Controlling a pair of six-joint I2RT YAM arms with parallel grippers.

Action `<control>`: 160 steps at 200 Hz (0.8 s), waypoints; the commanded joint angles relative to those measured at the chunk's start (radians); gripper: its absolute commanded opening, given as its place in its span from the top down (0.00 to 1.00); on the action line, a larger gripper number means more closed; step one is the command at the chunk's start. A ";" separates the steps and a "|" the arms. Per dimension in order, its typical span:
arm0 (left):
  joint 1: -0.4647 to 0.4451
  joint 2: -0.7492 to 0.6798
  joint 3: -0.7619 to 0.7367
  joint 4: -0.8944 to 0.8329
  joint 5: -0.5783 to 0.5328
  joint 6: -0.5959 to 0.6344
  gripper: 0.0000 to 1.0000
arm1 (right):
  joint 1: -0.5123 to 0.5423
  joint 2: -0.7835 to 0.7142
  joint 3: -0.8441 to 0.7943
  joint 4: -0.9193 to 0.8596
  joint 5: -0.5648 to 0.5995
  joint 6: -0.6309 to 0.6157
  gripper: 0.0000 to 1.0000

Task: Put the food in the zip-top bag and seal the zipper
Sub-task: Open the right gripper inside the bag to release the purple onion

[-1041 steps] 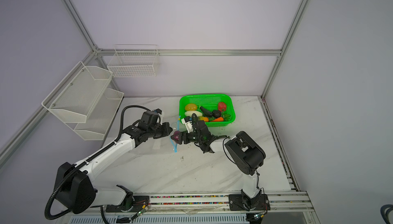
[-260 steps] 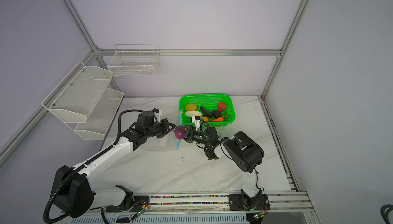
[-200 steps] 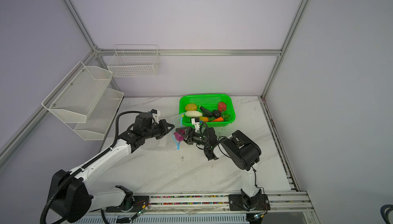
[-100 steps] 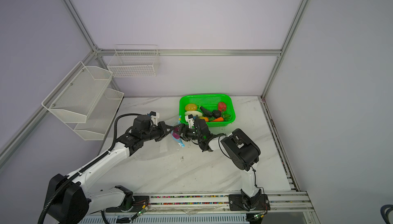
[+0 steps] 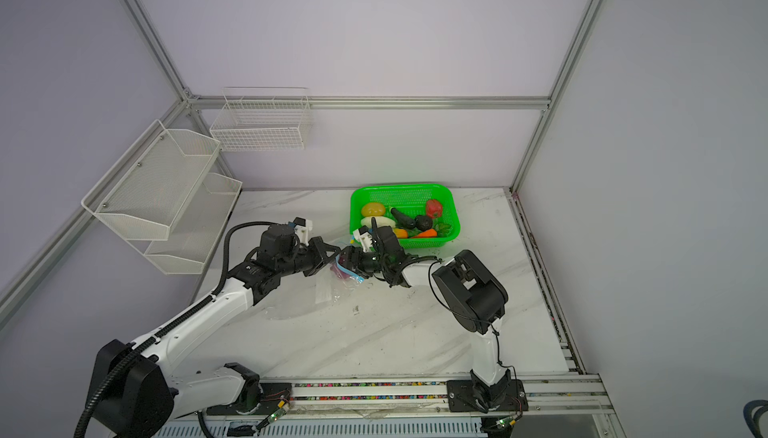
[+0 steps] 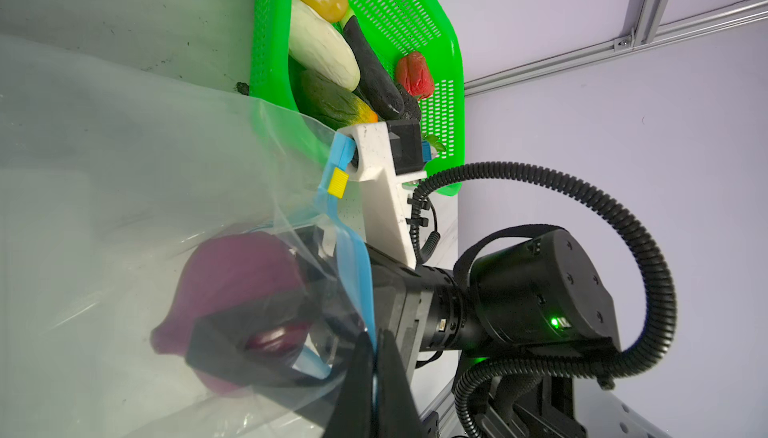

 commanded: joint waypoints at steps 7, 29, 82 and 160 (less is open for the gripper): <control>0.005 -0.004 -0.047 0.060 0.022 -0.019 1.00 | 0.006 -0.020 0.033 -0.136 -0.005 -0.086 0.59; 0.005 -0.003 -0.055 0.066 0.023 -0.021 1.00 | 0.006 -0.029 0.048 -0.175 0.000 -0.106 0.51; 0.005 0.000 -0.069 0.078 0.022 -0.022 1.00 | 0.006 -0.069 0.061 -0.228 0.020 -0.141 0.29; 0.005 0.013 -0.084 0.109 0.031 -0.031 1.00 | 0.006 -0.094 0.078 -0.255 0.022 -0.163 0.10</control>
